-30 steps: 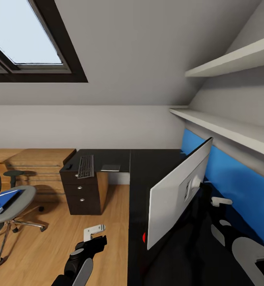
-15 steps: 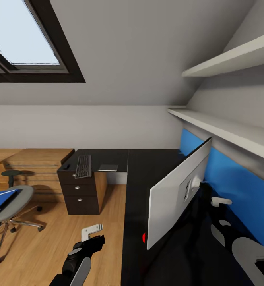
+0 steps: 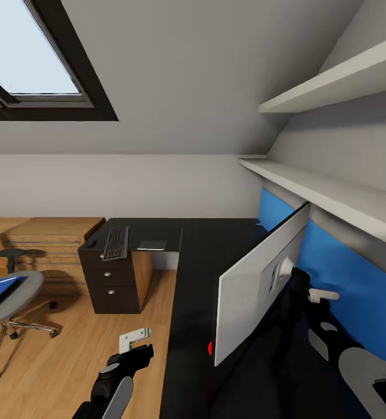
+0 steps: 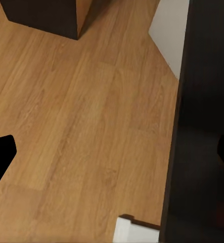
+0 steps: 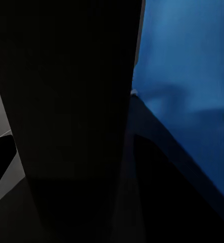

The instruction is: In the bedroom, organize the workspace by keeping the computer under the desk, ensuring the monitor is on the desk, placing the keyboard on the desk next to the monitor, placing the mouse on the desk next to the keyboard, moving the folder from the swivel chair onto the desk next to the mouse, stacking the notebook on top of the folder with the pen on top of the notebook, and positioning the swivel chair next to the desk.

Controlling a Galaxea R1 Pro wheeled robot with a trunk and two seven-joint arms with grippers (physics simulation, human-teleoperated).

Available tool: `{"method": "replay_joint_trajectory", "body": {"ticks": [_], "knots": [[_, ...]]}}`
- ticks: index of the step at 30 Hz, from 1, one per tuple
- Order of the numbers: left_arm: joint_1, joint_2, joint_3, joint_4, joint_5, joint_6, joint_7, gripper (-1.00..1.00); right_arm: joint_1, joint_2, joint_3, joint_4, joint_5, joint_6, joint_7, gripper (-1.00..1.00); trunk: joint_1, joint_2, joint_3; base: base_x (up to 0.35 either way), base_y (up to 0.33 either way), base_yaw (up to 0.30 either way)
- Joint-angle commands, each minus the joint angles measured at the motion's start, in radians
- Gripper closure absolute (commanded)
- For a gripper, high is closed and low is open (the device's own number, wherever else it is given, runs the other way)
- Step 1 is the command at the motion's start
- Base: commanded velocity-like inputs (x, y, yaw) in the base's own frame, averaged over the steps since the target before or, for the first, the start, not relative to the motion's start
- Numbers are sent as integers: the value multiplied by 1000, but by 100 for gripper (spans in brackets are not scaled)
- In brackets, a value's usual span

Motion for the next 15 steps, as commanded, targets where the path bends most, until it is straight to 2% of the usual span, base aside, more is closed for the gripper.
{"method": "replay_joint_trajectory", "body": {"ticks": [1,13,15], "knots": [[-1,0,-1,-1,10,2,10,-100,-1,-1,23,0,-10,-3,-5,100,0,-1,-1,0,-115,0],[-1,0,0,-1,10,2,10,-100,-1,-1,23,0,-10,-3,-5,100,0,-1,-1,27,-17,0],[-1,0,0,-1,10,2,13,-100,-1,-1,23,-1,-10,-3,-5,100,0,-1,-1,41,-159,0]]}}
